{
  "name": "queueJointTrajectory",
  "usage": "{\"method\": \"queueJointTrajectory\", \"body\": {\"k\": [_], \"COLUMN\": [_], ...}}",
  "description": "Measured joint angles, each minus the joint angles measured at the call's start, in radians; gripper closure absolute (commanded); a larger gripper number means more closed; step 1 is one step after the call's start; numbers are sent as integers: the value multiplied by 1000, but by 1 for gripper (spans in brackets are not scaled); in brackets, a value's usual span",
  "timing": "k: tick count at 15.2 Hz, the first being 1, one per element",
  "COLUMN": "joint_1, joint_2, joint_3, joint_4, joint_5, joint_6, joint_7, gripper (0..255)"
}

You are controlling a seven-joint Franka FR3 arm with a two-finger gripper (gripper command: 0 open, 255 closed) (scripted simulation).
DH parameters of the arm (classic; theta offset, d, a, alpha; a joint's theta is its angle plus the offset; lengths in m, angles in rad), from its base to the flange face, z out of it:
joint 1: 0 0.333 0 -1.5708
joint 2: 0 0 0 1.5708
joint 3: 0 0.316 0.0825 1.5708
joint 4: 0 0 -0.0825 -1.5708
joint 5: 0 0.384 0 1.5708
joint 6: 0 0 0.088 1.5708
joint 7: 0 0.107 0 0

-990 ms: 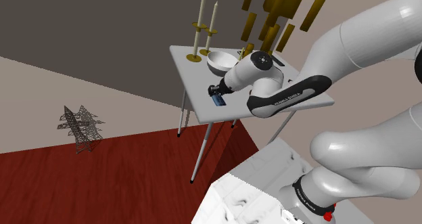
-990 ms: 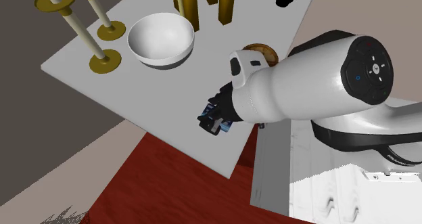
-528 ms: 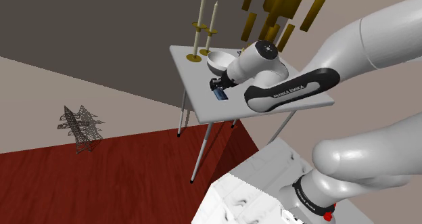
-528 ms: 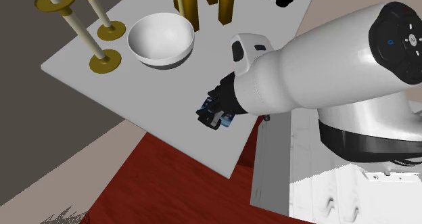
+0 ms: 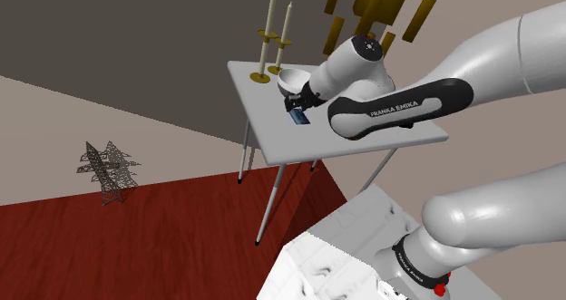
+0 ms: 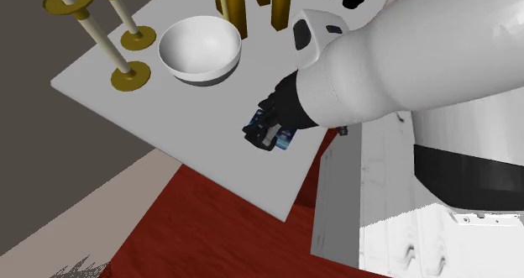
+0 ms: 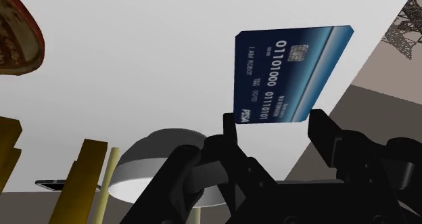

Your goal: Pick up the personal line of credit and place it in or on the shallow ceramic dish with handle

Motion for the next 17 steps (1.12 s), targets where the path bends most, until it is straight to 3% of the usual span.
{"method": "queueJointTrajectory", "body": {"k": [7,17], "joint_1": [86,195], "joint_2": [-61,-204], "joint_3": [-76,-411], "joint_4": [40,-97], "joint_5": [85,206], "joint_6": [-104,-110], "joint_7": [-79,-422], "gripper": [255,255]}}
